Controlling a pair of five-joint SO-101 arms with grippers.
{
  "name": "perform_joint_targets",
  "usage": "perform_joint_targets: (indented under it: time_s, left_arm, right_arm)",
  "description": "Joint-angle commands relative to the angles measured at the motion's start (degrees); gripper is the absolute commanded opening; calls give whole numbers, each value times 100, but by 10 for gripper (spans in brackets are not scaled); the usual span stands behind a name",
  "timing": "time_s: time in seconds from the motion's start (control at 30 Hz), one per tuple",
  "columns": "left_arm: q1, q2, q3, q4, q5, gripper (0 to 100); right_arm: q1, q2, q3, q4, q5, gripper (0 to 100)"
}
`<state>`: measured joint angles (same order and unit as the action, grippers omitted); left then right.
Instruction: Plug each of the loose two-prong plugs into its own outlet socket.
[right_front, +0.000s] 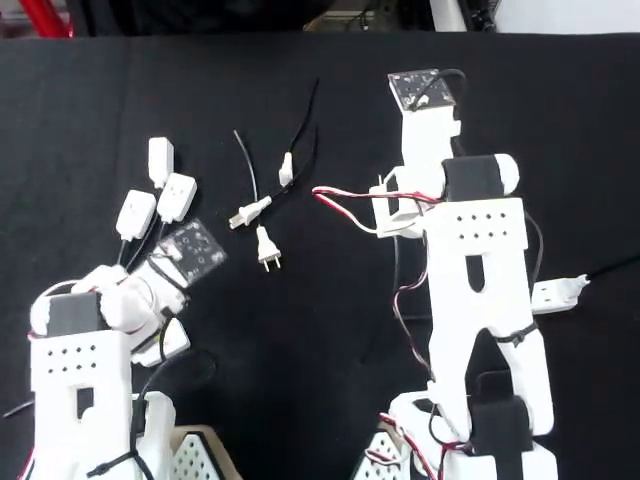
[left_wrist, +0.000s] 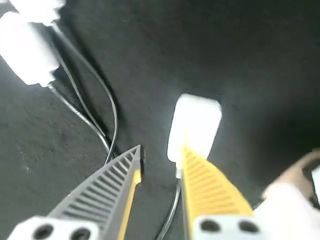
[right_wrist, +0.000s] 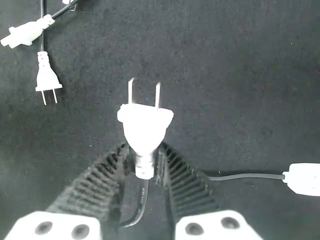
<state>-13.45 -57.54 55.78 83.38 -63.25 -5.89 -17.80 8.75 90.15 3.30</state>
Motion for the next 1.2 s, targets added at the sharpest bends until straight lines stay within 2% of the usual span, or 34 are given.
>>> perform_joint_targets:
  time_s: [0.0,0.1,0.23,0.33,0.57,0.67,0.97,1.17]
  left_arm:
    - [189,-9,-233,237,-475,116]
    - [646,-9,356,211,-712,116]
    - [1007,-9,1174,-501,-1116,116]
    - [980,-9,1587,-879,-1565,116]
    - [453,0,2114,-2004,-1811,116]
    - [418,0,2343,-2057,-2022,116]
    - [391,0,2519,-2101,-2057,121]
    - [75,0,2492,-2127,-2040,279]
  right_arm:
    - [70,-92,-180,-79,18,11]
    - [70,-92,-180,-88,26,11]
    - [70,-92,-180,-79,26,11]
    - [70,-92,-180,-70,26,11]
    - [70,-92,-180,-70,26,11]
    - [70,-92,-180,-70,26,11]
    - [70,-92,-180,-70,26,11]
    - [62,-92,-127,-70,26,11]
